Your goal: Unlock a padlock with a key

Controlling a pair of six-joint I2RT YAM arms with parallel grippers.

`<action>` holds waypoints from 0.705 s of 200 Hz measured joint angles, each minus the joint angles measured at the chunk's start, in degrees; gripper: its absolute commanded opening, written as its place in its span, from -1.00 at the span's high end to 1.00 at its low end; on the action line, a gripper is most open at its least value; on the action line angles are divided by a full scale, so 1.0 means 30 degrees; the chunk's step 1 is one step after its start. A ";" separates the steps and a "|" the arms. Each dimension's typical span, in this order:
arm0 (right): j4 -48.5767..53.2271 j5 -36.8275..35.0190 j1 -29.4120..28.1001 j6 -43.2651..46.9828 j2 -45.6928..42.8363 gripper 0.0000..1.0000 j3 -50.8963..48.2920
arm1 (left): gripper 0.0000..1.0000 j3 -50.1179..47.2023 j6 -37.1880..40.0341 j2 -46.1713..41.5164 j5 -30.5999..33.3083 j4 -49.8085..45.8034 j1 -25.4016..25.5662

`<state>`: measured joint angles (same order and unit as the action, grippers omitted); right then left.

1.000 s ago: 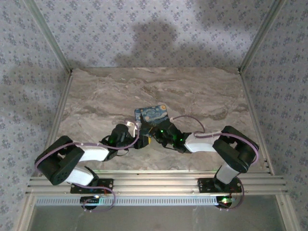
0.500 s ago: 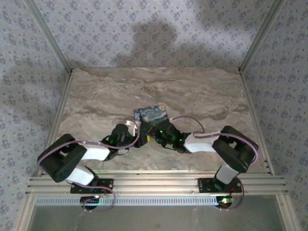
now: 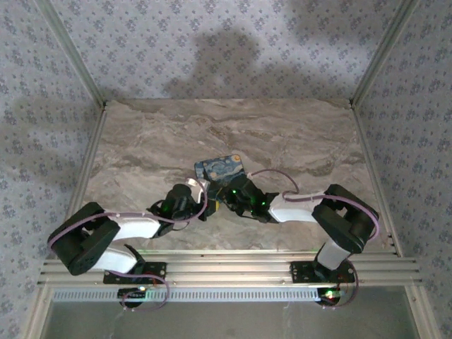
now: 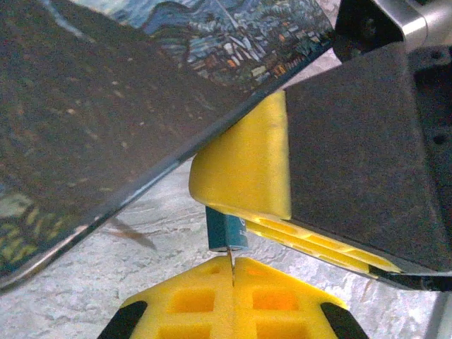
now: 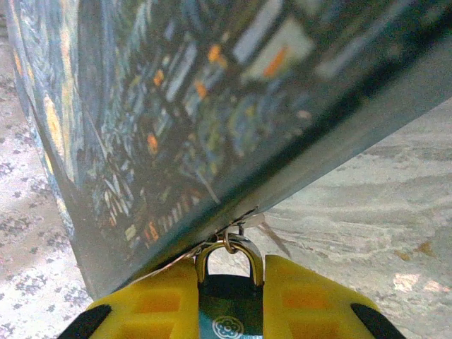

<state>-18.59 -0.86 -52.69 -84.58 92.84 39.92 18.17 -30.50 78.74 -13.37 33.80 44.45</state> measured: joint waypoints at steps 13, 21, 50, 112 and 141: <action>0.0277 0.0138 0.0000 0.0058 0.0000 1.00 0.0117 | 1.00 0.0000 0.0597 -0.0219 0.0503 -0.0335 0.0240; 0.0430 0.0204 0.0000 0.0109 0.0000 1.00 0.0204 | 1.00 0.0000 0.0940 -0.0372 0.0838 -0.0517 0.0364; 0.0831 0.0386 -0.0022 0.0189 0.0000 0.73 0.0357 | 1.00 -0.0007 0.2171 -0.0707 0.1712 -0.1049 0.0699; 0.1151 0.0255 -0.0080 0.0306 -0.0328 0.09 -0.0197 | 1.00 -0.0648 0.3461 -0.0430 0.2725 -0.1166 0.0685; 0.1260 0.0051 -0.0080 0.0335 -0.0670 0.04 -0.0335 | 1.00 -0.0794 0.3512 -0.0685 0.2951 -0.1246 0.0685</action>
<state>-14.81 -0.71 -52.93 -83.57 90.83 38.92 15.79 -19.97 76.69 -4.51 30.06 46.50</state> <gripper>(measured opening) 0.470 0.044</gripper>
